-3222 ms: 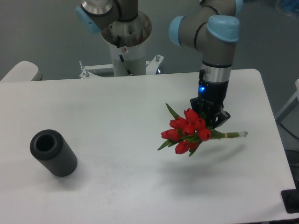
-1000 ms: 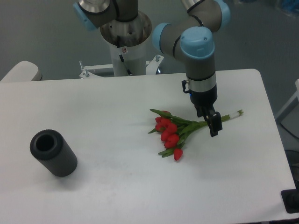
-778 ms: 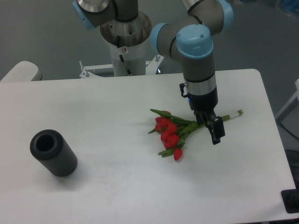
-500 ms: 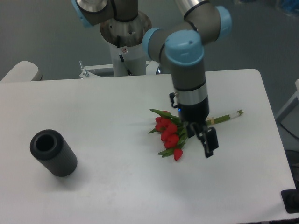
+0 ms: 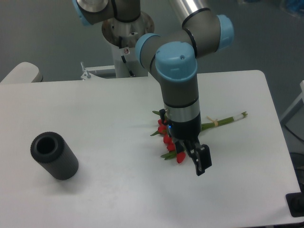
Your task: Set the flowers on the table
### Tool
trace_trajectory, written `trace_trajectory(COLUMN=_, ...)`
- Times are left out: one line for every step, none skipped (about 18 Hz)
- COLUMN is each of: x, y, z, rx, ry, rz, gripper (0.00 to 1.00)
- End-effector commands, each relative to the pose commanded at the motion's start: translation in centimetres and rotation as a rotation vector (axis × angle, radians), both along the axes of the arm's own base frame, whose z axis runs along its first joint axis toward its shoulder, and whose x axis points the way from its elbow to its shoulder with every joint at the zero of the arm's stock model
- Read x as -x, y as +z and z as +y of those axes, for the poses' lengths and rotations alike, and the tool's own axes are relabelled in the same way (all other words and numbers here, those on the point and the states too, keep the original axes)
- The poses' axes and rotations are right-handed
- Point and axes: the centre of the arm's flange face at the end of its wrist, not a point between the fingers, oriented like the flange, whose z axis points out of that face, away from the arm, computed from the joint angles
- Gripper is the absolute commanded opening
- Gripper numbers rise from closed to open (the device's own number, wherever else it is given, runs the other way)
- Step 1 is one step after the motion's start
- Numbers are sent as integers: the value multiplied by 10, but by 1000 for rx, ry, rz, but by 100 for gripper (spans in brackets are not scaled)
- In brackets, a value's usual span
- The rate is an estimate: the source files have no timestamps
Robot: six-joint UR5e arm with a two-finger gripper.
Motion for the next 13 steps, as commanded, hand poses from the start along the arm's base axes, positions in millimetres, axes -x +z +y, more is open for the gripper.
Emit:
trace_trajectory(x=-4, y=1, z=7, rx=0, ry=-4, rz=-4, gripper=99)
trace_trajectory(x=-3, y=1, z=11, rx=-6, ry=7, rz=-12, gripper=99)
trace_trajectory(x=-4, y=3, z=15, rx=-20, ry=19, rz=-16, gripper=99)
trace_trajectory(x=-3, y=2, z=18, rx=-28, ry=24, rz=-24, gripper=99)
trace_trajectory(x=-4, y=3, z=21, rx=-41, ry=27, rz=-30, gripper=99)
trace_trajectory(x=-4, y=5, z=22, rx=-49, ry=25, rz=-34, gripper=99)
trace_trajectory(x=-4, y=6, z=22, rx=-54, ry=25, rz=-35, gripper=99)
trace_trajectory(x=-4, y=6, z=22, rx=-55, ry=24, rz=-36, gripper=99)
trace_trajectory(x=-3, y=6, z=22, rx=-57, ry=26, rz=-37, gripper=99)
trace_trajectory(x=-4, y=6, z=23, rx=-57, ry=25, rz=-37, gripper=99)
trace_trajectory(x=-4, y=6, z=23, rx=-57, ry=25, rz=-37, gripper=99)
trace_trajectory(x=-3, y=6, z=22, rx=-57, ry=26, rz=-37, gripper=99)
trace_trajectory(x=-4, y=6, z=23, rx=-58, ry=24, rz=-38, gripper=99)
